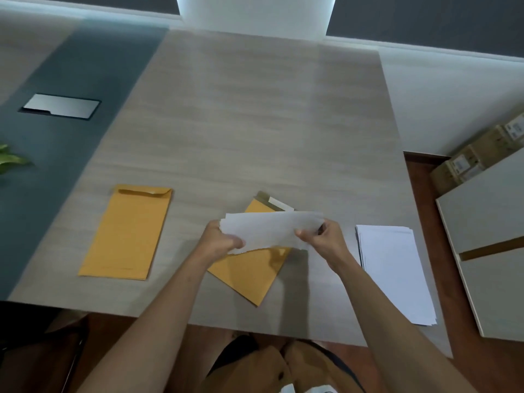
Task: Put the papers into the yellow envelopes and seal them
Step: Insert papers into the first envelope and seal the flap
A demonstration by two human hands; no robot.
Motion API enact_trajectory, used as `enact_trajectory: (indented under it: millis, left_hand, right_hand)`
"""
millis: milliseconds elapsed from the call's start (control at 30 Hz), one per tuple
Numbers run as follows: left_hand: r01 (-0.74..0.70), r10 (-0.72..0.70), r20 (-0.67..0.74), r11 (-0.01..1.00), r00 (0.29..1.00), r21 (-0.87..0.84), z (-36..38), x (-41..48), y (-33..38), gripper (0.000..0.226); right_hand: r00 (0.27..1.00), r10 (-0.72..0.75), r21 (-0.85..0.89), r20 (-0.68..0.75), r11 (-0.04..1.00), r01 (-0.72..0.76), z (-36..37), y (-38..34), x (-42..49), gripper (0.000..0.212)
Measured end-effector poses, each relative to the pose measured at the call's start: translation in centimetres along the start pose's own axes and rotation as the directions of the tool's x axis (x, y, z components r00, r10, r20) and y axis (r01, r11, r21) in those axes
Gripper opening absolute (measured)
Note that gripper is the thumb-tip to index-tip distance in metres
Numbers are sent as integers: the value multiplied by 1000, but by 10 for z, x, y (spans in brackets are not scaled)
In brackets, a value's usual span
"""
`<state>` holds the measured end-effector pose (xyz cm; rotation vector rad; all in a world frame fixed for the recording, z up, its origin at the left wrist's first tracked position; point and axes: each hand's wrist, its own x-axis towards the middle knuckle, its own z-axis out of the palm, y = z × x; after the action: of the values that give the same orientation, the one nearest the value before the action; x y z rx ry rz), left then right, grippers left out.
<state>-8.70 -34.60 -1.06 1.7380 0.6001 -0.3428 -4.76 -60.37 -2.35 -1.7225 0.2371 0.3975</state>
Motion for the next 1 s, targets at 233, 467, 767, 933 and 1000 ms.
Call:
enact_trajectory:
  millis: [233,467,767,933,1000]
  left_hand:
    - [30,-42,-88,990,995,-141,15,-11,-14,44]
    - [24,-34,-77,993,996,-118,20,-12,-18,49]
    - [5,-6,-15,997,1000,-80,22,-11,-23,45]
    - [39,-47,-76,993,996,-108,26,-6,-27,32]
    - [69,-78,-72,991,994,-117,25,-1,-26,28]
  right_hand:
    - [996,83,88,23,993,-85,13,19,-15,40]
    - [996,84,65,-26,995,-82,10,15,-14,42]
    - [999,37,19,-14,999,-37,10,19,-19,48]
    - [997,59,-23,-54,998,-61,11,19,-16,40]
    - [995,79,-78,-67,993,-84,11,19,-12,38]
